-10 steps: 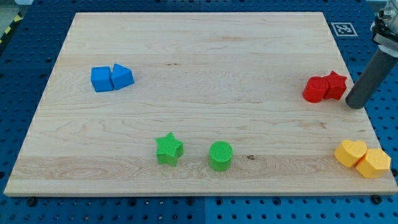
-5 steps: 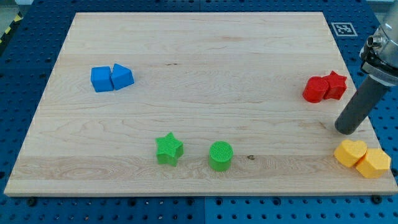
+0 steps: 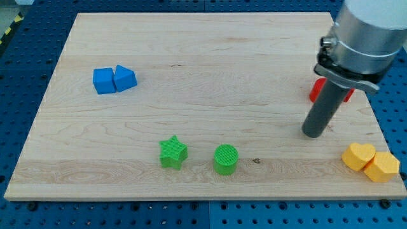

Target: Nudge the green star right a bit

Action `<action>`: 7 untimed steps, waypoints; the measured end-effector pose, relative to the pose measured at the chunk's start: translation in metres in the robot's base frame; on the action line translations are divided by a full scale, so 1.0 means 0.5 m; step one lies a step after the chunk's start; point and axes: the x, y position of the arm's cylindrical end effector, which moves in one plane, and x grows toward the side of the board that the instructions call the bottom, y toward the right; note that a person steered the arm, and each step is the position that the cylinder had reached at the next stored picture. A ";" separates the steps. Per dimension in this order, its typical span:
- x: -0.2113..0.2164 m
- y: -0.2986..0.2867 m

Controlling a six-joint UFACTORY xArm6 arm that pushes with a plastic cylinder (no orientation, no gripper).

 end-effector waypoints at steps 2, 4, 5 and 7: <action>0.000 -0.057; 0.000 -0.116; 0.000 -0.116; 0.000 -0.201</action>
